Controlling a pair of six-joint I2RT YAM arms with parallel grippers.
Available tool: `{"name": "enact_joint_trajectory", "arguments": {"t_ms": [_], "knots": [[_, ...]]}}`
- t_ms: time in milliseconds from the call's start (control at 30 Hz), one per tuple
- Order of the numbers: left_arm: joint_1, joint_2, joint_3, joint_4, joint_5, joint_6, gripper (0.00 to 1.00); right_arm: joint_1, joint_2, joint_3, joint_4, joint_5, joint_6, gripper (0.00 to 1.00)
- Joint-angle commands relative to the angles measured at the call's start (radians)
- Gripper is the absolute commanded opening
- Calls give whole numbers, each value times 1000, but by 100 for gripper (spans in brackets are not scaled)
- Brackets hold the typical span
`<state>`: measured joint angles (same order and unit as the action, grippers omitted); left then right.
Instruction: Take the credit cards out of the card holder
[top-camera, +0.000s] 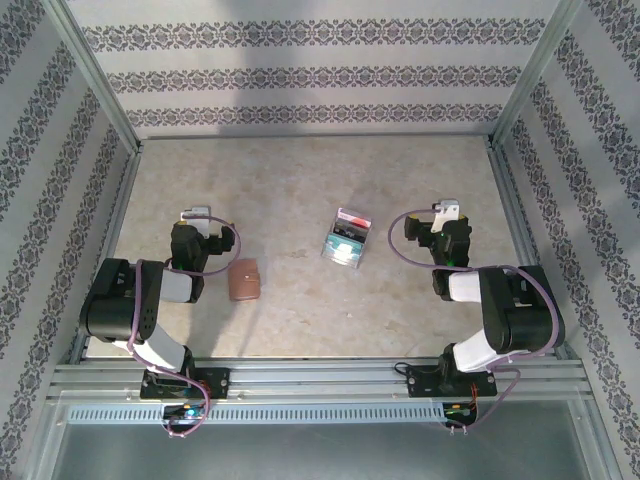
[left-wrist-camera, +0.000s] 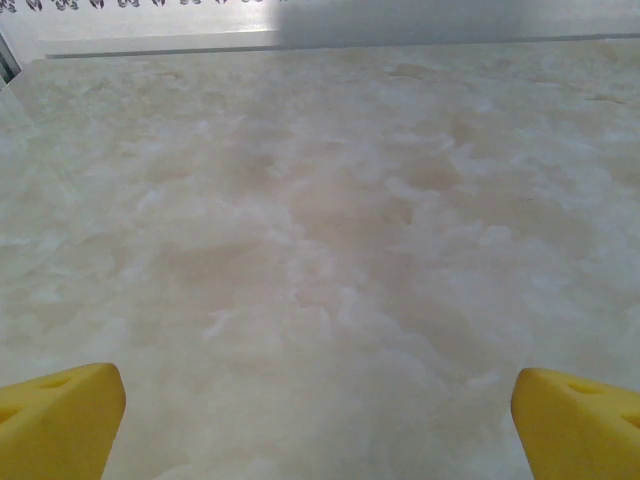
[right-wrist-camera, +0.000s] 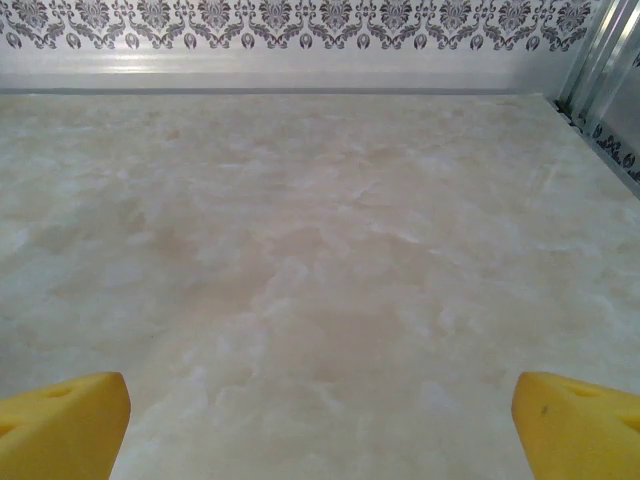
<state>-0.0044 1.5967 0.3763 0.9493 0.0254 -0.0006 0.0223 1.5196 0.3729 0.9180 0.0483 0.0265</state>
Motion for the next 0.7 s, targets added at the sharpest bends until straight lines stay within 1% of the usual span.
{"name": "enact_joint_trajectory", "arguments": {"t_ms": [0,667], "knots": [[11,-4,13,-3,3,2,99,2,8,1,33,14,6,98],[11,-3,13,-3,3,2,99,-2,8,1,32,5,8,98]]}}
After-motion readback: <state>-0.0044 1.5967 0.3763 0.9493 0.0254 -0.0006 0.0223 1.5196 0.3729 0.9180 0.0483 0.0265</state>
